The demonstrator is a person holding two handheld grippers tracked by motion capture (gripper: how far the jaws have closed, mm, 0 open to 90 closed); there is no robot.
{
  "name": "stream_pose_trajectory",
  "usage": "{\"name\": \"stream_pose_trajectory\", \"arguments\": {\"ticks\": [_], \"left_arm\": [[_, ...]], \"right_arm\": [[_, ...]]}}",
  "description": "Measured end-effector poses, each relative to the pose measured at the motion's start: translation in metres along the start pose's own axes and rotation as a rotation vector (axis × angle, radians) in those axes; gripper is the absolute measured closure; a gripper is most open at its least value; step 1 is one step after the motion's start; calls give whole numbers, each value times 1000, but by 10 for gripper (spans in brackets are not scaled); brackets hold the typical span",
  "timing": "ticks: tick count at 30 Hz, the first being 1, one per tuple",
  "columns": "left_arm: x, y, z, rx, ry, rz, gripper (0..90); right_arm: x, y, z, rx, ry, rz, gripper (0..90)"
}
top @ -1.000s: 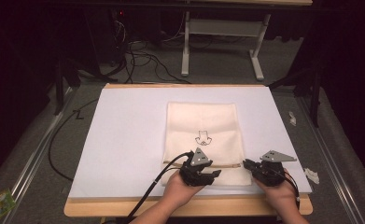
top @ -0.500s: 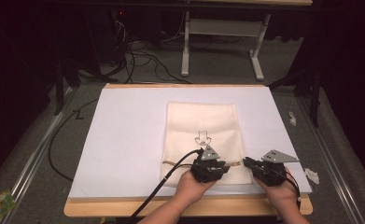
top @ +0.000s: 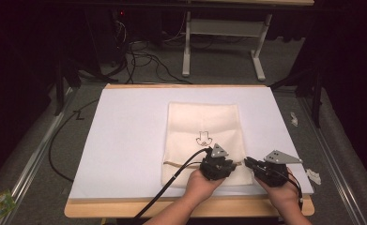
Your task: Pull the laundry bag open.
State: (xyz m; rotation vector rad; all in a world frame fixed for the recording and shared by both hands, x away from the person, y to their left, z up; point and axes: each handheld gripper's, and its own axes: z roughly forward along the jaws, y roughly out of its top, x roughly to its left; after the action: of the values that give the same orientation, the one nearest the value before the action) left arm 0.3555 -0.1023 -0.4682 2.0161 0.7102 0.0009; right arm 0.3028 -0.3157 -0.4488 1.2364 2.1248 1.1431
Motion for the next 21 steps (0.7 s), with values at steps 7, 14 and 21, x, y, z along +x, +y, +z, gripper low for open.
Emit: {"name": "stream_pose_trajectory", "arguments": {"ticks": [7, 14, 21], "left_arm": [[-5, 0, 4, -12, -11, 15, 825], [-11, -1, 1, -35, -7, 50, 864], [-10, -1, 5, -39, -2, 33, 839]], "right_arm": [[0, 0, 1, 0, -1, -9, 844], [0, 0, 1, -3, -5, -10, 844], [2, 0, 0, -5, -3, -5, 844]]}}
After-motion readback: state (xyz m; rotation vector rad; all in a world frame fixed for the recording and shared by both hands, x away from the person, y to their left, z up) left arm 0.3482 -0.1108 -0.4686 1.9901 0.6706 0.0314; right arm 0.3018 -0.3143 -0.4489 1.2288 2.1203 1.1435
